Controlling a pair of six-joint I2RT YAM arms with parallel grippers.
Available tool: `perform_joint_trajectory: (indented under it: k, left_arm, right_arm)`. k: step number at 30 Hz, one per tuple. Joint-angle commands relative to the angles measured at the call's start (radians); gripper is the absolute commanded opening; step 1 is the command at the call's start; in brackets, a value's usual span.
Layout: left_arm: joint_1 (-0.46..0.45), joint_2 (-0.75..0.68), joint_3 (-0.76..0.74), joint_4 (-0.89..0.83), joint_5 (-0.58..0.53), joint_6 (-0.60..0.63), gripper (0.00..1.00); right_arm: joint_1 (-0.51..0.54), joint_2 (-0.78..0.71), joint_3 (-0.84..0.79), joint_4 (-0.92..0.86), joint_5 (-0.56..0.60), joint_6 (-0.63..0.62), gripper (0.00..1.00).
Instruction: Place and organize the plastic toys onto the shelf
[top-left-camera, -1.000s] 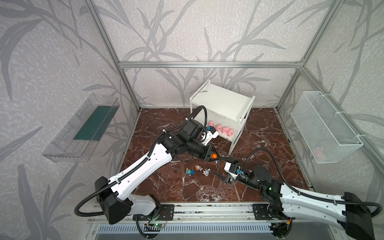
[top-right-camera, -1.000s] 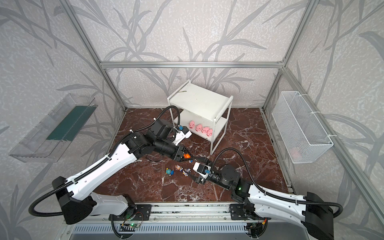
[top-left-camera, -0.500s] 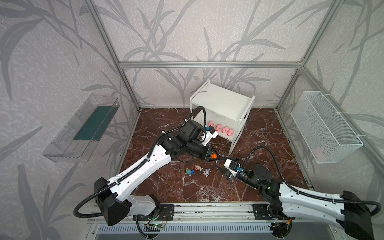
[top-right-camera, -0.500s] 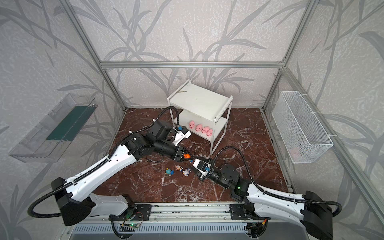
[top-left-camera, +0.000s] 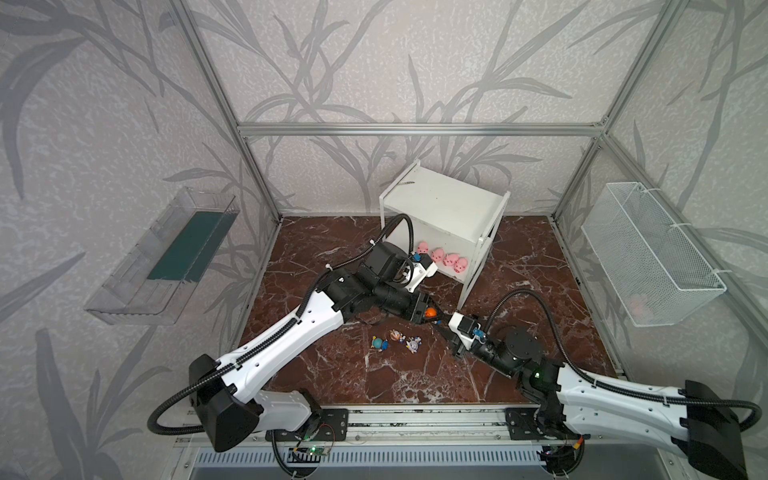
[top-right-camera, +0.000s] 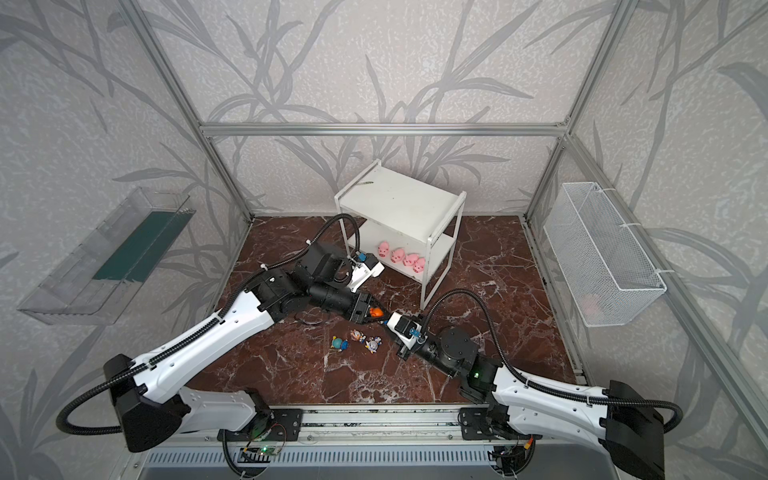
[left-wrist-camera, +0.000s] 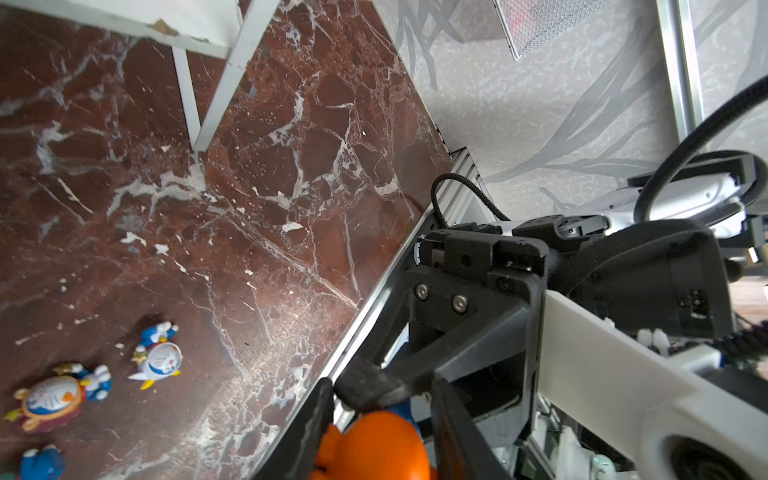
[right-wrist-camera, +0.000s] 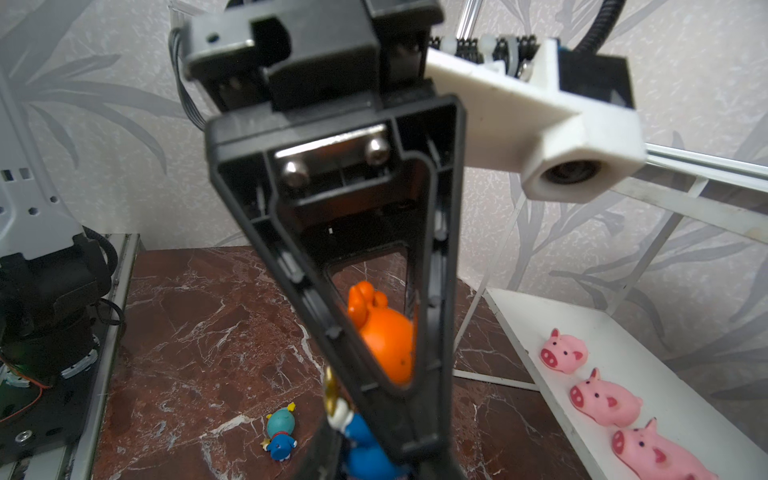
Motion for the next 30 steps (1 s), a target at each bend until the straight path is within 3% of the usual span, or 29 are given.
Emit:
perform_joint_trajectory:
  k: [1, 8, 13, 21, 30]
  left_arm:
    - [0.000, -0.043, -0.036, 0.113, -0.009, -0.034, 0.46]
    - [0.002, -0.159, -0.161, 0.322, -0.112, -0.062, 0.53]
    - [0.001, -0.222, -0.252, 0.482, -0.073, -0.079, 0.58]
    - [0.002, -0.225, -0.297, 0.548, -0.024, -0.089, 0.71]
    - [0.001, -0.208, -0.318, 0.581, -0.031, -0.099, 0.72]
  right_arm:
    - [0.002, -0.003, 0.019, 0.048, 0.015, 0.059, 0.18]
    - [-0.002, -0.025, -0.002, 0.049, 0.074, 0.157, 0.18]
    - [-0.040, -0.035, -0.003, 0.049, 0.040, 0.247, 0.18]
    - [-0.042, -0.051, -0.001, 0.047, 0.015, 0.314, 0.18]
    - [-0.077, -0.069, -0.003, 0.047, 0.011, 0.348, 0.18]
